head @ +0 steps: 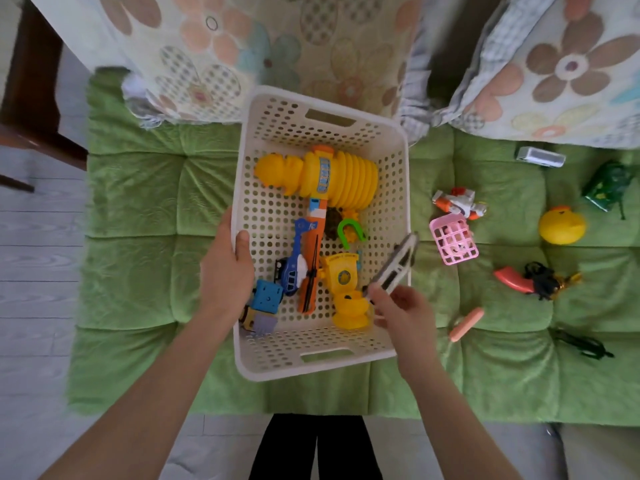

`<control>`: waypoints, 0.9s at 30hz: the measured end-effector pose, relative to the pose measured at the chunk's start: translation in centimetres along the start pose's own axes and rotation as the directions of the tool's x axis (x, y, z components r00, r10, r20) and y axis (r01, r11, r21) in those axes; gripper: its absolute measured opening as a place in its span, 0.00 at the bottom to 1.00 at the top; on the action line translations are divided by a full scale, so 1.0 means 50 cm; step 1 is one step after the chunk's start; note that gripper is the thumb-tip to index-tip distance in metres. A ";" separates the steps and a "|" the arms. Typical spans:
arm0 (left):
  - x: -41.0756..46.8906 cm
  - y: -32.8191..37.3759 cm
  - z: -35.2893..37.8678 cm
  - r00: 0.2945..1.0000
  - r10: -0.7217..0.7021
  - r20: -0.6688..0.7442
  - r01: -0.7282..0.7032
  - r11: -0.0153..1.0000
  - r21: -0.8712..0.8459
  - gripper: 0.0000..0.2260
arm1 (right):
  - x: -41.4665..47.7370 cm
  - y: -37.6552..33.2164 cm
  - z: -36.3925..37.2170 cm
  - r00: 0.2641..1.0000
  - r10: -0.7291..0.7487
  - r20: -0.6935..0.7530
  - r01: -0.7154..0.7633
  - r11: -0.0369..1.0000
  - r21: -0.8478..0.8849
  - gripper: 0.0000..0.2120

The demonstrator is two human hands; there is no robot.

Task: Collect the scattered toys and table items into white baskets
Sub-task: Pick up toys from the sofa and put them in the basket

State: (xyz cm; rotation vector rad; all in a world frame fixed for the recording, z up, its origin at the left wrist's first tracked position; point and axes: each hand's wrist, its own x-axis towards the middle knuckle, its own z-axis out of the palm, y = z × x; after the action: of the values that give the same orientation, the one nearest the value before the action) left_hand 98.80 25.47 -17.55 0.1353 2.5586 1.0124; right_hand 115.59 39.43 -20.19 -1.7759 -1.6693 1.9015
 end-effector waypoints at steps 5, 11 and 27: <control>-0.004 0.007 -0.003 1.000 0.021 0.010 -0.021 1.000 -0.014 0.18 | 0.021 0.035 0.095 0.974 0.063 0.216 0.086 0.782 -0.617 0.09; -0.022 0.019 0.007 0.998 0.053 0.025 -0.051 0.997 -0.055 0.18 | 0.026 0.050 0.095 0.976 0.015 0.216 0.137 0.728 -0.672 0.14; -0.070 0.087 0.108 0.991 0.130 0.015 -0.131 0.991 0.033 0.18 | 0.161 0.164 -0.251 0.855 0.242 -0.458 -0.258 0.966 0.027 0.11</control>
State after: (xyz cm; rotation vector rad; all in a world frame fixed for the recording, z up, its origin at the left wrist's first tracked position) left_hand 103.91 31.35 -17.10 0.3214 2.5837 1.0118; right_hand 126.91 49.25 -28.30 -2.3240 -1.3619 1.3628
